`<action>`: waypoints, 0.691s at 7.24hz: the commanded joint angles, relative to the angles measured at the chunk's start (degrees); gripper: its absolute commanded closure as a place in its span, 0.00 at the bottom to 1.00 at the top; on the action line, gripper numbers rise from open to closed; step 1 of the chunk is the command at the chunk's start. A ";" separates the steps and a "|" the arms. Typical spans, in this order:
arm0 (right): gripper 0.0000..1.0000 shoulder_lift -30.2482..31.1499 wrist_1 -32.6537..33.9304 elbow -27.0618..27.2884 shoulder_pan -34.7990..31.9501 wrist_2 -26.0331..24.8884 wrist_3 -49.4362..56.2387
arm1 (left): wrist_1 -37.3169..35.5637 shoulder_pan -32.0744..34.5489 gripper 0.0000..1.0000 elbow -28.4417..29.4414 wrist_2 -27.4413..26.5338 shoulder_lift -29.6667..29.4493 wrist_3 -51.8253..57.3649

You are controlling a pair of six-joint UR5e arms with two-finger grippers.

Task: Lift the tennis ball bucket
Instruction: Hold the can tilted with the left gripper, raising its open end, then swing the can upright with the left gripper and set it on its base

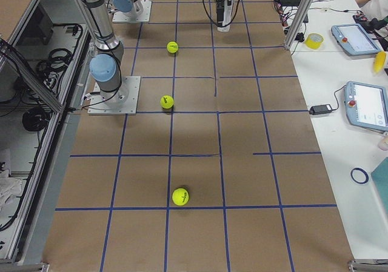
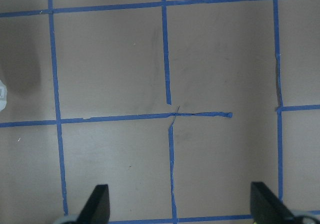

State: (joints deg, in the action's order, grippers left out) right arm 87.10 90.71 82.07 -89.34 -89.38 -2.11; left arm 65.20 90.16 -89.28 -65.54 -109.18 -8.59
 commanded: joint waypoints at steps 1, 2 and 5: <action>0.00 0.00 -0.01 0.02 -0.04 0.00 0.00 | 6.30 0.19 1.00 4.36 -4.31 0.03 0.41; 0.00 0.00 -0.01 0.02 -0.05 0.00 0.00 | 6.34 1.24 1.00 5.86 -10.68 -0.85 0.68; 0.00 0.00 0.08 0.02 -0.05 0.26 -0.09 | -2.42 8.36 1.00 6.76 -24.02 -2.69 1.47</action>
State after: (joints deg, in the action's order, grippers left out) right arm 87.10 90.76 82.09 -89.42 -89.21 -2.16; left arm 66.69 96.70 -82.72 -86.50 -110.98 -7.25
